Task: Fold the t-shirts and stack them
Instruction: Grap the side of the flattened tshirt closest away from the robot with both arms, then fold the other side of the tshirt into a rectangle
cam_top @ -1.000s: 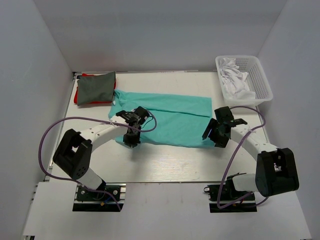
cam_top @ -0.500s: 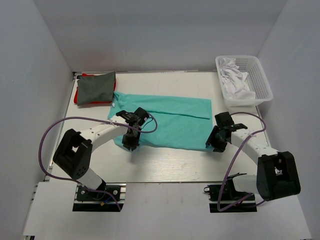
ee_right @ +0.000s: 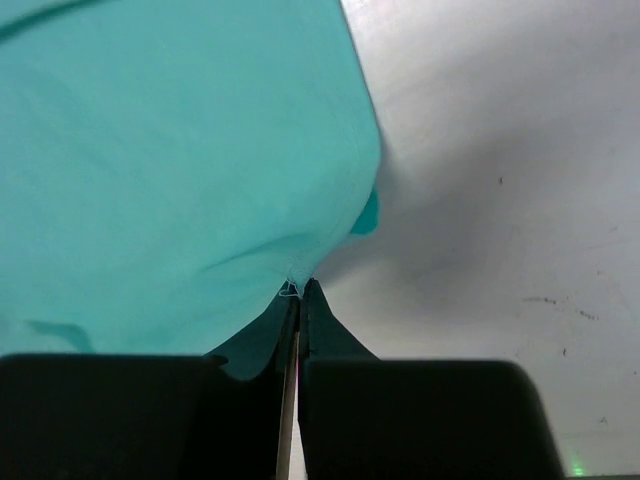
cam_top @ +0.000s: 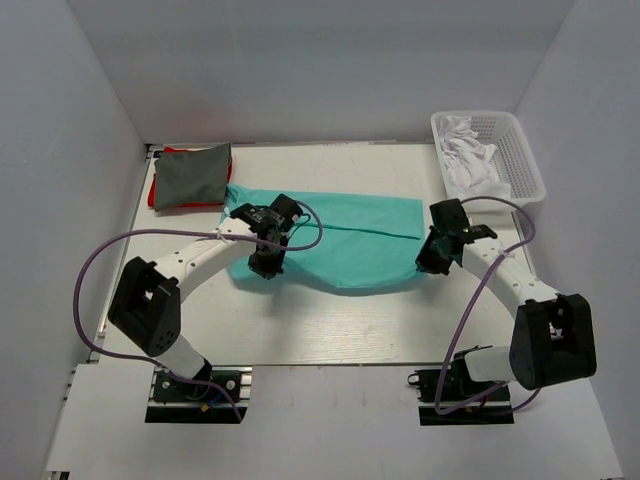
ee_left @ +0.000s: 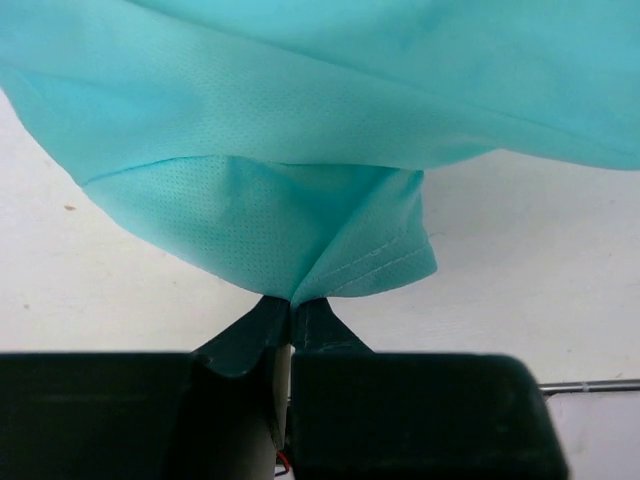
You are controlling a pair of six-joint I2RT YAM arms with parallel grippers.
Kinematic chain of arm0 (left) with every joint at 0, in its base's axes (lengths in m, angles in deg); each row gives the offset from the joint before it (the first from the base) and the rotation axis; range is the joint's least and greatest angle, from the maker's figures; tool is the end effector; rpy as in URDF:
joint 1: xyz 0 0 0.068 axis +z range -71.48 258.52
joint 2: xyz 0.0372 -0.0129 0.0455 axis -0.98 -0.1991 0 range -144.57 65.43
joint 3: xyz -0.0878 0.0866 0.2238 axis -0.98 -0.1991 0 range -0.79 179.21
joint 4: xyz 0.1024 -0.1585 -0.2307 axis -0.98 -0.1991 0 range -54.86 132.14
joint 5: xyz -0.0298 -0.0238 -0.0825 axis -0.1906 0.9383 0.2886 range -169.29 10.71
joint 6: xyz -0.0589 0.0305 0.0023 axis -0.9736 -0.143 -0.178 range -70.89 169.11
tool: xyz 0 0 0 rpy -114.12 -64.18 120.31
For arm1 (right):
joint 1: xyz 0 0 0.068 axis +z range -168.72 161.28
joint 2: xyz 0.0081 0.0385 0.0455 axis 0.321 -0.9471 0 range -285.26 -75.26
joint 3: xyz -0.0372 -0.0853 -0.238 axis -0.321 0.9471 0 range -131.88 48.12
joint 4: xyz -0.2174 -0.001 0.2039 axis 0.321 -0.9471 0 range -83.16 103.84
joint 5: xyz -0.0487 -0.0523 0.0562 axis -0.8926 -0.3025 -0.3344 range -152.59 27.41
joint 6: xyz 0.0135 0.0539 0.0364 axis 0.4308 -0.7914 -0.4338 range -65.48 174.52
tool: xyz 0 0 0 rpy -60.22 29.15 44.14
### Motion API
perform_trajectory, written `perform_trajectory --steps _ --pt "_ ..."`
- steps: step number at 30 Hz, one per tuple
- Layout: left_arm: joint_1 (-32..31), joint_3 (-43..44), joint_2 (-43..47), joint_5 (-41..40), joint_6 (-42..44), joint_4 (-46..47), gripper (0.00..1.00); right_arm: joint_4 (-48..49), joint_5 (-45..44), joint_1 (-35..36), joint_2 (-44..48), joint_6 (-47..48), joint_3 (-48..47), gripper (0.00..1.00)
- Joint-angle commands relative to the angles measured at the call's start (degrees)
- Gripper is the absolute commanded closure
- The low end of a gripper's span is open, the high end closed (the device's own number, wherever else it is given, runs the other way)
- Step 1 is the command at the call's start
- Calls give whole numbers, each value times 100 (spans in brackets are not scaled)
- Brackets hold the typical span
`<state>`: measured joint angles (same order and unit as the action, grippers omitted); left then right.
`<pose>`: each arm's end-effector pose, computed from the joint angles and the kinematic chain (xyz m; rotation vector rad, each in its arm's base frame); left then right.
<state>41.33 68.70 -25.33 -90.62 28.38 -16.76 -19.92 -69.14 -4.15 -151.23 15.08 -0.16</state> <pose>0.2698 -0.1918 0.1889 0.3894 2.8671 0.1306 0.2917 0.0696 0.1626 0.6061 2.5717 0.1706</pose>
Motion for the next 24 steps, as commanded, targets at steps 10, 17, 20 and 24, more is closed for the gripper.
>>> perform_trajectory --steps 10,17,20,24 --pt "98 750 -424 -800 999 343 100 -237 -470 -191 -665 253 -1193 100" --pt "501 1197 -890 -713 1299 571 100 -193 -418 -331 -1175 332 -1676 100" --pt "634 1469 -1066 -660 1431 572 100 -148 -391 -376 -1377 376 -1931 100" --pt "844 1927 -1434 -458 1835 572 100 -184 -418 -455 -1675 437 -2256 100"
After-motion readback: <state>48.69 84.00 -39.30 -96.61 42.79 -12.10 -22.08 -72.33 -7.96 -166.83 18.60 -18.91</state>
